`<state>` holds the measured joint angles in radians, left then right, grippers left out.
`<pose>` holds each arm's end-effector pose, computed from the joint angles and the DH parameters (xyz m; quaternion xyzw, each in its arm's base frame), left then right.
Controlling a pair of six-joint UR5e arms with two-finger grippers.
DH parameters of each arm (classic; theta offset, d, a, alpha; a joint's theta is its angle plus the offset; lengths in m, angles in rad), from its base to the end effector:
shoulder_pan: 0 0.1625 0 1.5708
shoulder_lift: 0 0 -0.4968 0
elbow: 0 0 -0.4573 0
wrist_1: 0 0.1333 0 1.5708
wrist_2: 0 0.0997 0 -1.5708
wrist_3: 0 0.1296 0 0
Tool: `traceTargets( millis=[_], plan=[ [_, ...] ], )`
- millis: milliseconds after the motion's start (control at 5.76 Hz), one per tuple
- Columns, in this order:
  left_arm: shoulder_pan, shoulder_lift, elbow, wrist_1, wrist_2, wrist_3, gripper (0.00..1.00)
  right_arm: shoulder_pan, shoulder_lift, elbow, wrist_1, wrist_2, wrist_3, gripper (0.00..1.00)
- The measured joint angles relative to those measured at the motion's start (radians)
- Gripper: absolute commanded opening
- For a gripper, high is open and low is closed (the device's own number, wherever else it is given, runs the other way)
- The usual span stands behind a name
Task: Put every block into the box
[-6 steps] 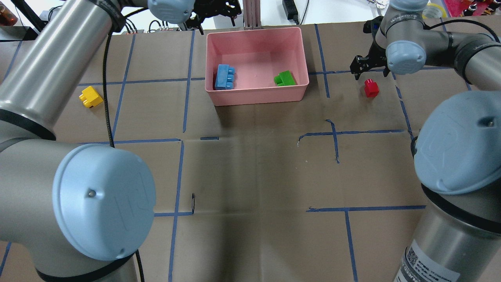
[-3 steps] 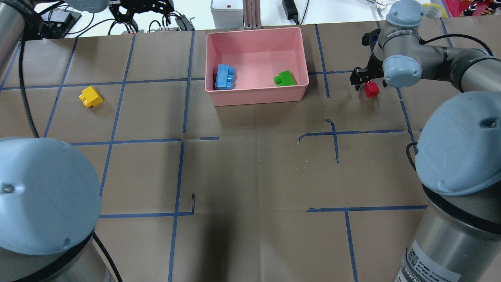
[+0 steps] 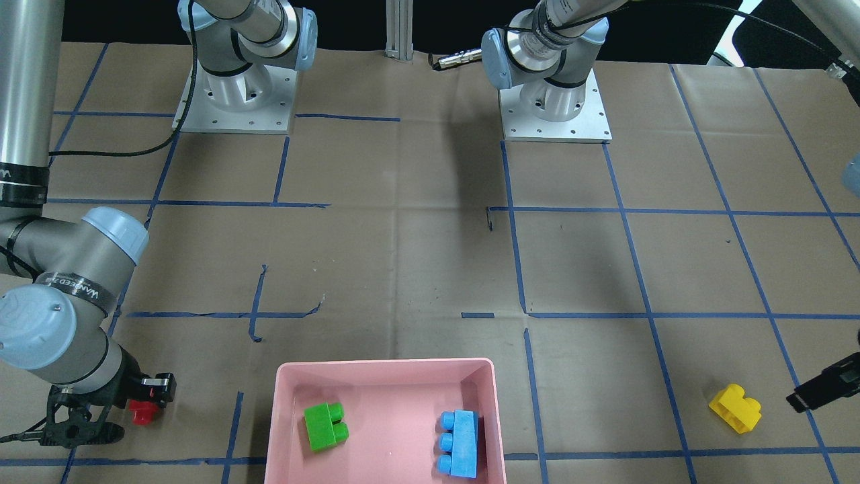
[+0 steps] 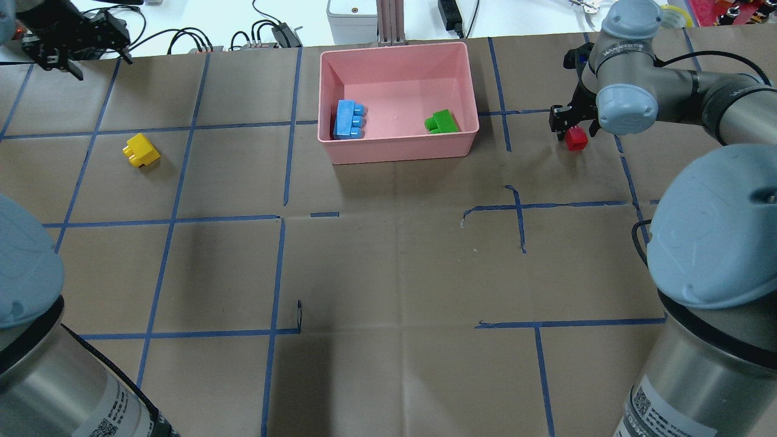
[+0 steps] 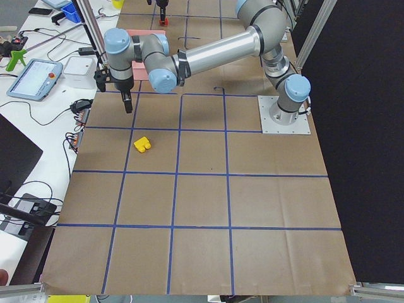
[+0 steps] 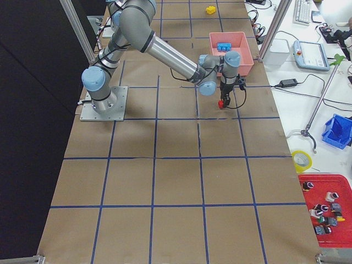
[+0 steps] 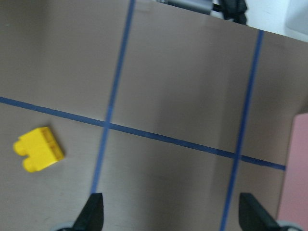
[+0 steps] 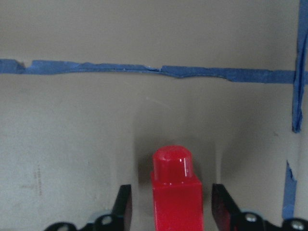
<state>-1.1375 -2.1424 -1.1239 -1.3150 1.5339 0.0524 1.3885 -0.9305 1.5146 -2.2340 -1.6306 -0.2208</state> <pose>0.2266 -0.8188 0.4081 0.1877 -0.9799 0.0680 0.0021 -0.0194 -0.7976 0.1876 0.0180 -0.9986 0.0327 0.0372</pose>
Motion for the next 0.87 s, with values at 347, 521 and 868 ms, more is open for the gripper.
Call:
traceTargets(
  millis=[347, 521, 868],
  plan=[
    [0.105, -0.035, -0.02, 0.004, 0.0, -0.15, 0.99, -0.003, -0.012, -0.003, 0.003, 0.005, -0.018, 0.05],
    [0.119, -0.042, -0.046, 0.005, -0.003, -0.229, 0.99, -0.001, -0.04, -0.023, 0.038, 0.009, -0.031, 0.05],
    [0.109, -0.056, -0.1, 0.026, -0.006, -0.363, 0.99, 0.045, -0.098, -0.14, 0.185, 0.064, 0.002, 0.05]
  ],
)
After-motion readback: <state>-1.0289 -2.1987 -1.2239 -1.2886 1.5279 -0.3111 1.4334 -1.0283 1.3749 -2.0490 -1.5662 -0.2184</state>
